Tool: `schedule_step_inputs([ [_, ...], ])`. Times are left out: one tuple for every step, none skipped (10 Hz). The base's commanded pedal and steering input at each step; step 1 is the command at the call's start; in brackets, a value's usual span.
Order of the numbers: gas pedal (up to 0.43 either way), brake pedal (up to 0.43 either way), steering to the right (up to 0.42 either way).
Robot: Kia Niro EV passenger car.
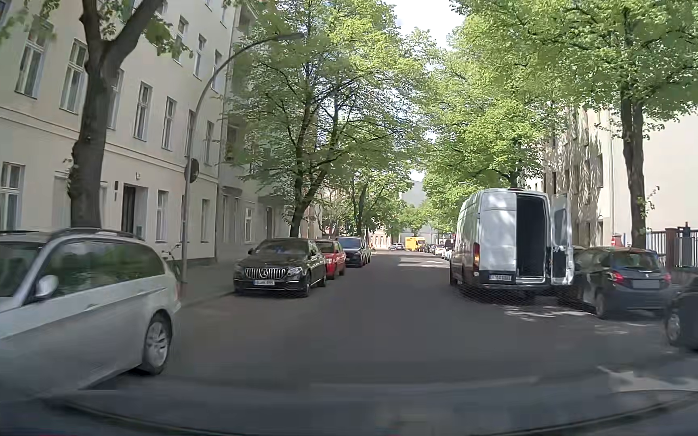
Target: Follow the waypoints while adhering to traffic rules and regulations
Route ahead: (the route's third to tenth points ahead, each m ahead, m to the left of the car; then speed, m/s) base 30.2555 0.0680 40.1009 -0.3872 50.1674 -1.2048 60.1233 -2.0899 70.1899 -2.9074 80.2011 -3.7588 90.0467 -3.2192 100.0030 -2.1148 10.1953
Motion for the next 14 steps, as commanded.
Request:
schedule_step_inputs([
  [0.0,0.018,0.009],
  [0.0,0.018,0.01],
  [0.0,0.018,0.013],
  [0.0,0.018,0.014],
  [0.0,0.018,0.015],
  [0.0,0.018,0.018],
  [0.0,0.018,0.02],
  [0.0,0.018,0.021],
  [0.0,0.018,0.021],
  [0.0,0.018,0.022],
  [0.0,0.018,0.023],
  [0.0,0.018,0.025],
  [0.0,0.018,0.034],
  [0.0,0.018,0.041],
])
